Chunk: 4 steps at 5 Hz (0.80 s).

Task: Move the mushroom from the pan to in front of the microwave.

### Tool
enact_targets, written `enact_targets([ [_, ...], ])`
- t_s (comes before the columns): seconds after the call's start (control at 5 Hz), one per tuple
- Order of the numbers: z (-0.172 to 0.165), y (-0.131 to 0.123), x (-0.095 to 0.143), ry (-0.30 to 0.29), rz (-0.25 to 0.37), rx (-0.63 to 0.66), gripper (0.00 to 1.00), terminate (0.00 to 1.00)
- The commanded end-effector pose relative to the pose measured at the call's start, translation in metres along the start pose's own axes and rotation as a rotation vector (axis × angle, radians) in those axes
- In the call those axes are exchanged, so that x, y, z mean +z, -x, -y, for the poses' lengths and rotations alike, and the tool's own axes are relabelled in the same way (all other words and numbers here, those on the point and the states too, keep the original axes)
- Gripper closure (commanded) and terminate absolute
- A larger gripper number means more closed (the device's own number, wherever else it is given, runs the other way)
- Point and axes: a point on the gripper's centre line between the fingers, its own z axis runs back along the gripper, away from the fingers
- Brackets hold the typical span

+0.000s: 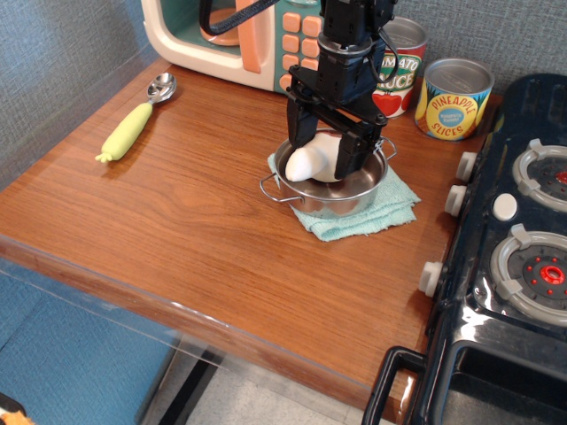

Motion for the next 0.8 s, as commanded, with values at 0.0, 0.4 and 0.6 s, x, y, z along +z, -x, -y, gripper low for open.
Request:
enact_targets([
  [0.0,0.007,-0.007,0.007,-0.015,0.04,-0.035,1.0,0.0],
  [0.4,0.0,-0.008,0.034,-0.028,0.099,-0.08,1.0,0.0],
  [0.6,-0.015,-0.002,0.065,-0.073,0.163,-0.068,1.0,0.0],
])
